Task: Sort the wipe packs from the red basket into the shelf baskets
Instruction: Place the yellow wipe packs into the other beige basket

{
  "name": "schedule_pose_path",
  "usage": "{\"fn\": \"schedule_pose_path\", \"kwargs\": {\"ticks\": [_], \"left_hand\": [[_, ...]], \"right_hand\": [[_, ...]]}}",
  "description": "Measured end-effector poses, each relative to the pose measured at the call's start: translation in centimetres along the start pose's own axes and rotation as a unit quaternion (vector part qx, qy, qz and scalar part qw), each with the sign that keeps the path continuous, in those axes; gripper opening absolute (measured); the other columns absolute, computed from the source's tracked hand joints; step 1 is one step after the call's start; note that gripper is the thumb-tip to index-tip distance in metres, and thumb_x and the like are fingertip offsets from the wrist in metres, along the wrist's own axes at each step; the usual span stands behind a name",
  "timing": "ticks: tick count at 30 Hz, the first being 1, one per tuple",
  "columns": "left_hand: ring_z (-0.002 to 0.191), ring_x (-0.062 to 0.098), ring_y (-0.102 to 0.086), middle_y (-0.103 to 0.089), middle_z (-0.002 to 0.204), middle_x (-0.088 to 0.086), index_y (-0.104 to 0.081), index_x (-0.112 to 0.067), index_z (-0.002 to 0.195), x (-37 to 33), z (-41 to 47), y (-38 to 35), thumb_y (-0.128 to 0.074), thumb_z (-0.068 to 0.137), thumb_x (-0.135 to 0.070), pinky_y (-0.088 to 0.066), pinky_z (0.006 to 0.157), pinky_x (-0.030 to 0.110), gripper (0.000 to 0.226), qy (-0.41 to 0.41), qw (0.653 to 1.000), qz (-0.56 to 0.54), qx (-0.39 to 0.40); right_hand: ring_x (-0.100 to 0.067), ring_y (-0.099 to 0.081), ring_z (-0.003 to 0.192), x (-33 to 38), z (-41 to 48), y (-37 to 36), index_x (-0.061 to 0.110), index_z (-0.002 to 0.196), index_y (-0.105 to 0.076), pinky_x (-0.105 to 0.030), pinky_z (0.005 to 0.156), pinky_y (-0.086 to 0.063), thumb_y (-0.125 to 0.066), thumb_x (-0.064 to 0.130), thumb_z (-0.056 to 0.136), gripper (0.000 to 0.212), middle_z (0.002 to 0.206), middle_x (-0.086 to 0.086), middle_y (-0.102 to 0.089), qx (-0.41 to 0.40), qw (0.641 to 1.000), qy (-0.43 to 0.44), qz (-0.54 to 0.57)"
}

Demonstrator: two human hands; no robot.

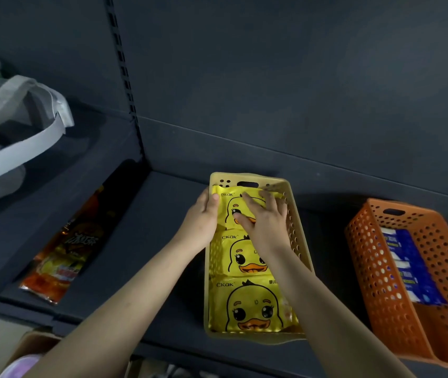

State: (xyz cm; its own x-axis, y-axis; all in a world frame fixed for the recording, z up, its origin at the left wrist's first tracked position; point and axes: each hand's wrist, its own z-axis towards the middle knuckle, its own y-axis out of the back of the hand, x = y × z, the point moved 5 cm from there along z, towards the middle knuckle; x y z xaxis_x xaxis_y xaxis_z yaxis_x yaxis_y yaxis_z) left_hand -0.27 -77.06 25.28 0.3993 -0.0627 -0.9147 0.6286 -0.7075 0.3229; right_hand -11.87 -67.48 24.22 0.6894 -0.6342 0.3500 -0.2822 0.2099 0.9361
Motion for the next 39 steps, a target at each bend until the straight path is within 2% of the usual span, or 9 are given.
{"fn": "schedule_pose_path", "kwargs": {"ticks": [8, 11, 13, 15, 20, 24, 29, 36, 39], "left_hand": [[0.135, 0.019, -0.042, -0.045, 0.145, -0.003, -0.030, -0.027, 0.148, 0.0, 1.0, 0.2, -0.022, 0.103, -0.045, -0.030, 0.096, 0.025, 0.049, -0.002, 0.999, 0.016, 0.033], [0.136, 0.022, -0.040, -0.044, 0.147, 0.001, -0.030, -0.024, 0.148, -0.6, 1.3, 1.0, -0.025, 0.103, -0.046, -0.031, 0.103, 0.031, 0.050, -0.018, 0.996, 0.070, 0.047], [0.139, 0.027, -0.036, -0.037, 0.153, 0.003, -0.021, -0.023, 0.152, -1.5, 1.6, 2.0, -0.031, 0.102, -0.046, -0.031, 0.110, 0.038, 0.056, -0.035, 0.991, 0.129, 0.017], [0.142, 0.033, -0.029, -0.030, 0.157, 0.005, -0.018, -0.023, 0.153, -3.4, 1.4, 2.8, -0.038, 0.100, -0.045, -0.029, 0.114, 0.050, 0.061, -0.078, 0.978, 0.190, -0.027], [0.134, 0.028, -0.040, -0.046, 0.146, 0.002, -0.045, -0.019, 0.141, -10.4, -2.1, -0.5, -0.047, 0.098, -0.038, -0.036, 0.108, 0.049, 0.047, -0.234, 0.934, 0.265, -0.044], [0.124, 0.028, -0.050, -0.054, 0.136, 0.004, -0.054, -0.016, 0.133, -14.3, -8.1, -8.3, -0.052, 0.096, -0.032, -0.040, 0.103, 0.041, 0.040, -0.346, 0.893, 0.287, 0.009], [0.119, 0.025, -0.054, -0.058, 0.131, 0.004, -0.058, -0.015, 0.127, -14.4, -19.5, -20.9, -0.056, 0.093, -0.028, -0.044, 0.100, 0.041, 0.037, -0.434, 0.850, 0.274, 0.123], [0.121, 0.020, -0.052, -0.051, 0.137, -0.001, -0.054, -0.018, 0.132, -5.6, -33.3, -36.7, -0.050, 0.098, -0.029, -0.042, 0.100, 0.035, 0.035, -0.391, 0.805, 0.298, 0.331], [0.124, 0.020, -0.050, -0.052, 0.138, 0.001, -0.055, -0.017, 0.131, -0.6, -36.8, -41.1, -0.050, 0.098, -0.028, -0.040, 0.102, 0.032, 0.036, -0.336, 0.796, 0.323, 0.387]], "right_hand": [[-0.033, -0.013, 0.145, -0.2, 0.4, 1.0, 0.033, 0.149, -0.031, -0.044, 0.117, -0.015, -0.048, 0.052, 0.094, 0.061, 0.159, -0.005, -0.015, -0.005, 1.000, -0.015, 0.010], [-0.020, -0.044, 0.130, -0.3, -0.4, 4.7, 0.019, 0.139, -0.051, -0.024, 0.105, -0.032, -0.054, 0.040, 0.095, 0.048, 0.146, -0.003, -0.041, -0.041, 0.996, -0.018, 0.080], [-0.016, -0.054, 0.119, -0.1, -1.7, 7.8, 0.016, 0.128, -0.061, -0.021, 0.095, -0.038, -0.056, 0.034, 0.095, 0.038, 0.131, -0.001, -0.057, -0.065, 0.994, 0.012, 0.092], [-0.013, -0.056, 0.109, -0.5, -3.6, 11.1, 0.018, 0.123, -0.063, -0.018, 0.086, -0.038, -0.058, 0.031, 0.094, 0.032, 0.123, 0.000, -0.061, -0.096, 0.993, 0.028, 0.070], [-0.021, -0.060, 0.111, -5.0, -10.4, 18.0, 0.017, 0.123, -0.064, -0.022, 0.088, -0.039, -0.065, 0.032, 0.090, 0.036, 0.122, -0.004, -0.066, -0.191, 0.980, -0.023, 0.045], [-0.023, -0.063, 0.109, -11.0, -19.5, 21.7, 0.017, 0.116, -0.068, -0.028, 0.092, -0.042, -0.068, 0.027, 0.087, 0.031, 0.117, -0.004, -0.069, -0.246, 0.965, -0.083, 0.025], [-0.020, -0.060, 0.112, -19.0, -35.2, 23.1, 0.017, 0.125, -0.063, -0.013, 0.080, -0.033, -0.066, 0.029, 0.089, 0.038, 0.119, -0.002, -0.067, -0.233, 0.954, -0.187, 0.036], [-0.024, -0.066, 0.101, -30.8, -54.4, 16.6, 0.015, 0.120, -0.066, -0.034, 0.089, -0.051, -0.064, 0.026, 0.090, 0.032, 0.113, -0.005, -0.070, -0.182, 0.923, -0.330, 0.071], [-0.025, -0.064, 0.108, -34.9, -59.8, 11.9, 0.017, 0.120, -0.065, -0.032, 0.090, -0.048, -0.061, 0.026, 0.092, 0.030, 0.117, -0.003, -0.069, -0.119, 0.911, -0.385, 0.093]]}}
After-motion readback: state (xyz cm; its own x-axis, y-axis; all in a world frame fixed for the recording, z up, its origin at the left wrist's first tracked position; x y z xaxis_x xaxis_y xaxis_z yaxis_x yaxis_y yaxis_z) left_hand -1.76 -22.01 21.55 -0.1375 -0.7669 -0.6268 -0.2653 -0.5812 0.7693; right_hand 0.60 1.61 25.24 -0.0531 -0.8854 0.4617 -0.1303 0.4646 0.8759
